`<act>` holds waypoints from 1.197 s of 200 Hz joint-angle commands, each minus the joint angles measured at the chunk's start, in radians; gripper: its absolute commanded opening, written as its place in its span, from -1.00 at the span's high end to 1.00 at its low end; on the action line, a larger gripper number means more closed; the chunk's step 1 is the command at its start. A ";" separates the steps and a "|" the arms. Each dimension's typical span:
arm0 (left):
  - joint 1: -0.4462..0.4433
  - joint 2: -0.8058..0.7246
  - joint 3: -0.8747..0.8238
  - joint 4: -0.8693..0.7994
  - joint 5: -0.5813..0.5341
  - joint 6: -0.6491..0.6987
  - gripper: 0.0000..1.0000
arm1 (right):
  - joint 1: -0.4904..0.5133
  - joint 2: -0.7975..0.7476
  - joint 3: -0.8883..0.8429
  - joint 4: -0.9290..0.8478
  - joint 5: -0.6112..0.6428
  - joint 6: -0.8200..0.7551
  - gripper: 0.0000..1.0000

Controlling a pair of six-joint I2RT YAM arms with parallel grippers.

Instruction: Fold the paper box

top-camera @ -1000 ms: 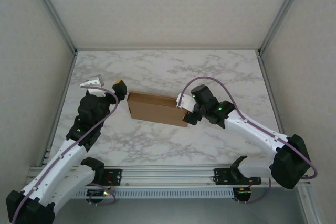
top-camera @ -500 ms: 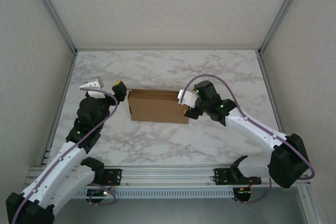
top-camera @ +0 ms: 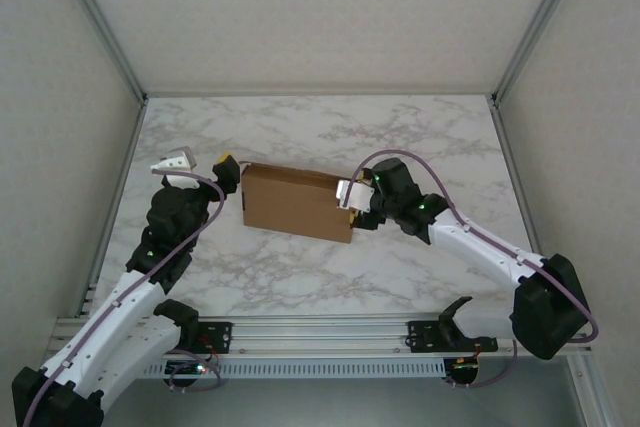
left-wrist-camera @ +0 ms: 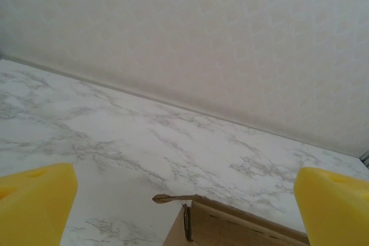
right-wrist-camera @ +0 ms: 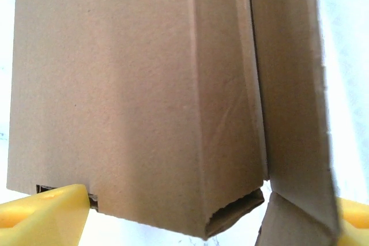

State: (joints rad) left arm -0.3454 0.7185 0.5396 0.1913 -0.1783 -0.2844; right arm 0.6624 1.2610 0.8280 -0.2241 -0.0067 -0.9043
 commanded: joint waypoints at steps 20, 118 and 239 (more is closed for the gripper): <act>-0.006 -0.018 -0.018 0.044 -0.029 0.004 -0.93 | 0.049 -0.045 -0.071 0.104 0.077 -0.083 -0.64; -0.006 -0.013 -0.010 0.027 -0.029 -0.016 -0.90 | 0.149 -0.118 -0.212 0.313 0.243 -0.232 -0.49; -0.006 0.007 0.088 -0.035 0.030 0.025 -0.91 | 0.124 -0.235 -0.107 0.085 0.077 -0.107 -0.74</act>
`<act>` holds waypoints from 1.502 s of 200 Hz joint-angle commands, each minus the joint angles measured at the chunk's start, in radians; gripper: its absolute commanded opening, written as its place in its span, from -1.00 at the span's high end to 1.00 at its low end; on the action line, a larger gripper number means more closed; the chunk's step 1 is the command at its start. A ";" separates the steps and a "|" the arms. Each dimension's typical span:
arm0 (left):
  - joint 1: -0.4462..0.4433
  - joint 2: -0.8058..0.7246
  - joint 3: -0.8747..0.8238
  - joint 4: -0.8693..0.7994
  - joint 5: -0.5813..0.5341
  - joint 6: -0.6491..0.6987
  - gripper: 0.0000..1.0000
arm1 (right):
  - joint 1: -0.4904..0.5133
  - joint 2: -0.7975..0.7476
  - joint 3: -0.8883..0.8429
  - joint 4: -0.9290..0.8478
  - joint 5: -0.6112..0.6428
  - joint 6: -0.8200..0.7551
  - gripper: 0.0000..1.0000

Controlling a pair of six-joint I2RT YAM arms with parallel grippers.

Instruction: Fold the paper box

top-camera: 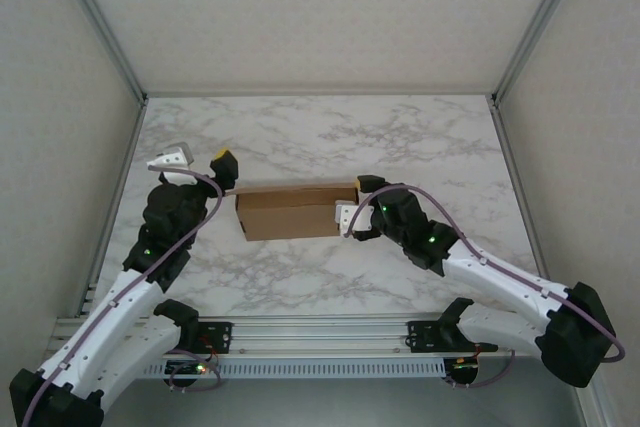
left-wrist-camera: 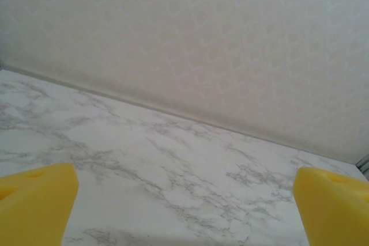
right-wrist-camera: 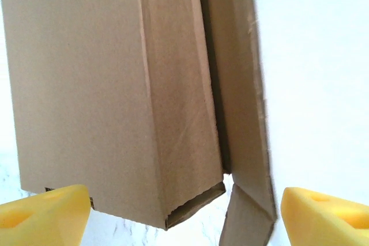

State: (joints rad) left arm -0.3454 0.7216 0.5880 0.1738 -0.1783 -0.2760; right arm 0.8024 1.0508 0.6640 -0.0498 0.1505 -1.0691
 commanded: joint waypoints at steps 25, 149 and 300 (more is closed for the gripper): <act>-0.006 0.010 0.054 -0.028 0.060 0.017 -0.91 | -0.035 -0.029 0.082 -0.158 -0.132 0.082 -0.77; -0.022 -0.076 0.139 -0.296 -0.021 0.629 -0.79 | -0.158 -0.109 0.355 -0.368 -0.278 0.578 -0.63; 0.343 0.033 0.101 -0.490 0.798 1.119 -0.36 | -0.105 -0.426 0.306 -0.548 -0.326 0.821 -0.44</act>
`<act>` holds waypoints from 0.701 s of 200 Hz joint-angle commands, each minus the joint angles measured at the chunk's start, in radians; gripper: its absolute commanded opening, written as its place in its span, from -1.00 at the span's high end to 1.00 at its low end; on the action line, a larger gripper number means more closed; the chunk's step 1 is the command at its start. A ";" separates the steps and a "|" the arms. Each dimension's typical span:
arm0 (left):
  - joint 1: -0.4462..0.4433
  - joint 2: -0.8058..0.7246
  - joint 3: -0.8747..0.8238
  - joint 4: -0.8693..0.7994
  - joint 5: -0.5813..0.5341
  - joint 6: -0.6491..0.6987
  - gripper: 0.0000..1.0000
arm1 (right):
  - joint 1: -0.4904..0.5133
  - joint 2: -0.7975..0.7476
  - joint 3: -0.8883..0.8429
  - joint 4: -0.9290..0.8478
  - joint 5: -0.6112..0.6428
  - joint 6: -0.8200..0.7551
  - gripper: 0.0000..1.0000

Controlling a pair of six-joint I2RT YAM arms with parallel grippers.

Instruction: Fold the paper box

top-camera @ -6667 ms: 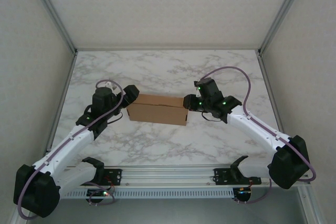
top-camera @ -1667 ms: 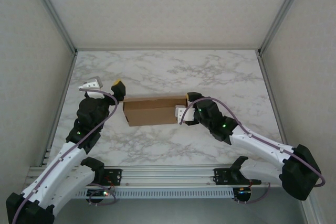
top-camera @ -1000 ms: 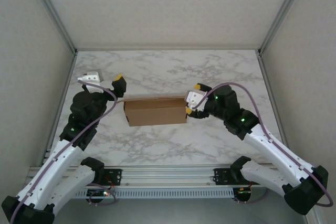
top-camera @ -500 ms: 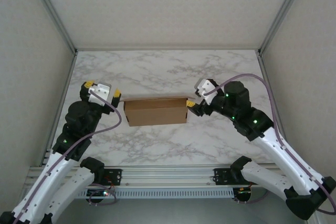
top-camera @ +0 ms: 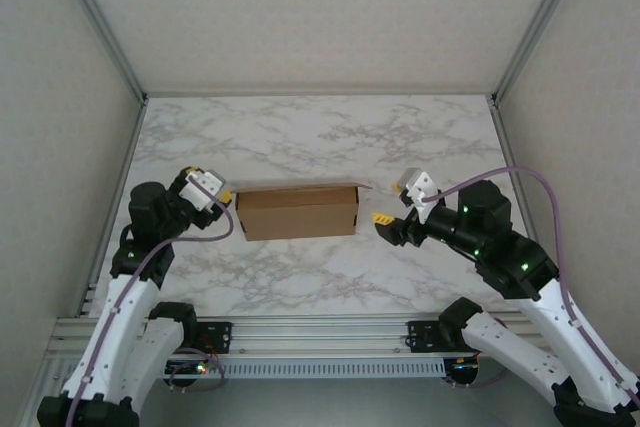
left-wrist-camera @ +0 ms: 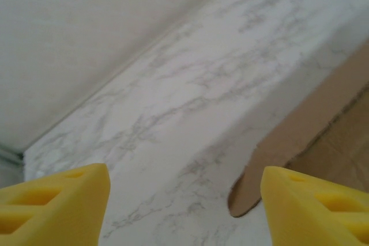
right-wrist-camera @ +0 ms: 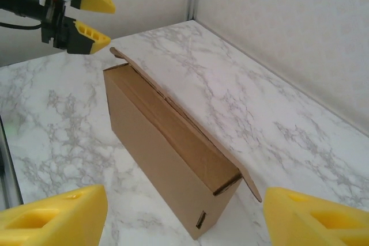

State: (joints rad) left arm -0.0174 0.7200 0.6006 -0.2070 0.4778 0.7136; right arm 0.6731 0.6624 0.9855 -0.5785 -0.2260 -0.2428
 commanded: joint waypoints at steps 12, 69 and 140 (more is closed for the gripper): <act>0.016 0.052 0.109 -0.139 0.133 0.149 -0.35 | 0.037 -0.055 -0.023 -0.020 0.068 -0.020 -0.44; 0.015 0.129 0.164 -0.228 0.097 0.266 -0.14 | 0.102 -0.074 -0.046 -0.021 0.163 -0.077 -0.44; 0.013 0.168 0.116 -0.140 0.046 0.262 -0.01 | 0.105 -0.051 -0.056 -0.011 0.172 -0.081 -0.40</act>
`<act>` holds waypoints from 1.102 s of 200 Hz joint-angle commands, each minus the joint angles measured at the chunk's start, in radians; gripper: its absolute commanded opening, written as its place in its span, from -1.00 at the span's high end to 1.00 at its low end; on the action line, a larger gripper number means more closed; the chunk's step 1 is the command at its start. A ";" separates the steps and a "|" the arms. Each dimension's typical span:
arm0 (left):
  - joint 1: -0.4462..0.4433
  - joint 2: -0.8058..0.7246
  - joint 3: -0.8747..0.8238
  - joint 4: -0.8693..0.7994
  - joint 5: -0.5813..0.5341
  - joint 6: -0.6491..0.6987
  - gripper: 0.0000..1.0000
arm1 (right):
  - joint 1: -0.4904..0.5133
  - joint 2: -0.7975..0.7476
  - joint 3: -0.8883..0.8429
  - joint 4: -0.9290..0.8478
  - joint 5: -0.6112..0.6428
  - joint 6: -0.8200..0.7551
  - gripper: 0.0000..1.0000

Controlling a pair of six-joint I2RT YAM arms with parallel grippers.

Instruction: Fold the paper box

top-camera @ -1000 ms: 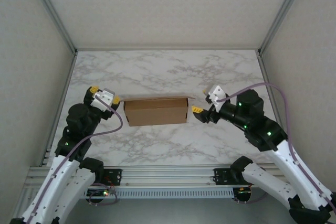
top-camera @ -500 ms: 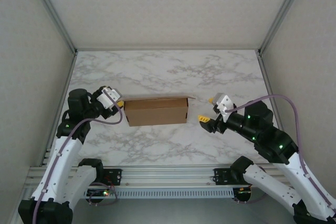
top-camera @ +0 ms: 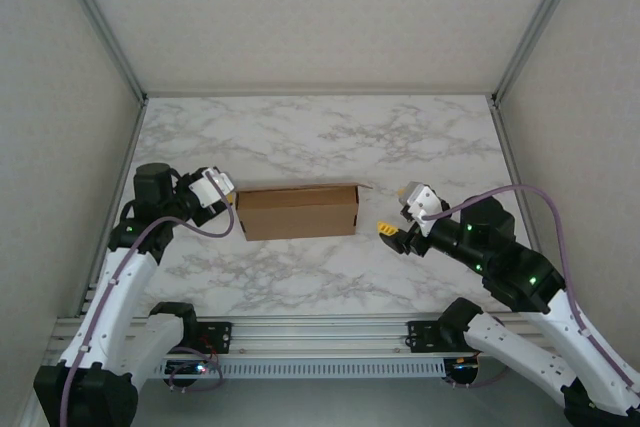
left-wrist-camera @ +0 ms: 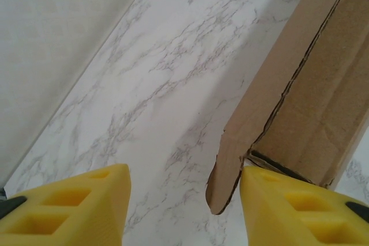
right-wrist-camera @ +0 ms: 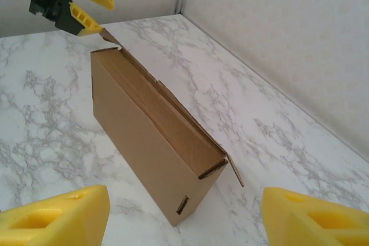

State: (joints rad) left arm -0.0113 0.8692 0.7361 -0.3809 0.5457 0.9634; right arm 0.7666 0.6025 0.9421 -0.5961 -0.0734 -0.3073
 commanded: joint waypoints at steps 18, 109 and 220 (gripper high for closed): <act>0.007 0.026 -0.037 0.049 -0.027 0.017 -0.01 | 0.012 0.017 -0.010 0.007 0.021 -0.016 -0.39; -0.012 0.052 -0.050 0.135 -0.037 0.044 0.21 | 0.012 0.060 -0.024 0.018 0.022 -0.018 -0.36; -0.047 0.054 -0.049 0.128 -0.048 0.089 0.71 | 0.008 0.257 0.063 0.025 0.123 -0.037 -0.33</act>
State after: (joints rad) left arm -0.0444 0.9314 0.6800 -0.2611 0.5007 1.0401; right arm 0.7704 0.8062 0.9398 -0.5846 0.0010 -0.3302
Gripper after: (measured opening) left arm 0.158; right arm 0.667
